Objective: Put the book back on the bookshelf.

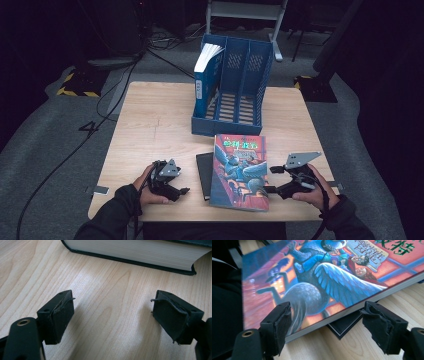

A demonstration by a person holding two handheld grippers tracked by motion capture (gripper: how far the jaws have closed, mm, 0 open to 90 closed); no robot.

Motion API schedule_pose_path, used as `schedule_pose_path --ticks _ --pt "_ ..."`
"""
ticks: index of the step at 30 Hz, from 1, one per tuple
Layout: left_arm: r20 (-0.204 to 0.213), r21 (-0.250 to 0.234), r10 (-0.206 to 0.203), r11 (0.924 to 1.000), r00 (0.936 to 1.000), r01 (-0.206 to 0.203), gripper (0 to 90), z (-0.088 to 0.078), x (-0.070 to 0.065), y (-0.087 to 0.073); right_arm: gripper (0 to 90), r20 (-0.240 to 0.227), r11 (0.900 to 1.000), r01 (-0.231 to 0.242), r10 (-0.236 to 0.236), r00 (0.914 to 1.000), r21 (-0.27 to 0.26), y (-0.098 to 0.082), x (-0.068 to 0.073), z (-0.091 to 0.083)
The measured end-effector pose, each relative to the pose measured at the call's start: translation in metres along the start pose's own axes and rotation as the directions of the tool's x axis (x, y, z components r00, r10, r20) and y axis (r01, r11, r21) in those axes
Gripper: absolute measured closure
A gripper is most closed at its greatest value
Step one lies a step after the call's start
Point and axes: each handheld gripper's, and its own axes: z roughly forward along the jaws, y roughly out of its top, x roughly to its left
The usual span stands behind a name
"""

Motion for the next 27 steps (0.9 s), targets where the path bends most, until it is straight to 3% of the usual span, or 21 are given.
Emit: schedule_pose_path --ticks 4,9,18,20,27 --pt "0.0 -0.001 0.0 1.0 1.0 0.0 17.7 0.0 0.0 0.0 21.8 0.015 0.999 -0.025 0.025 0.9996 0.035 0.002 -0.005 0.007" --pt "0.002 -0.001 0.001 1.0 1.0 -0.001 17.7 0.0 0.0 0.0 18.5 -0.023 0.997 -0.05 0.052 0.9984 0.067 0.004 -0.012 0.014" --pt "0.008 0.005 0.012 0.9999 0.9999 -0.012 16.5 0.001 0.002 0.001 16.7 -0.042 0.995 -0.05 0.054 0.9977 0.084 0.009 -0.014 0.018" --pt "0.009 0.005 0.015 0.9999 0.9998 -0.015 16.3 0.001 0.002 0.001 18.3 -0.05 0.992 -0.082 0.087 0.9949 0.098 0.008 -0.016 0.018" --pt "0.011 0.002 0.01 1.0 0.9999 -0.01 16.3 0.002 0.002 0.001 18.0 -0.03 0.994 -0.053 0.056 0.998 0.1 0.01 -0.013 0.017"
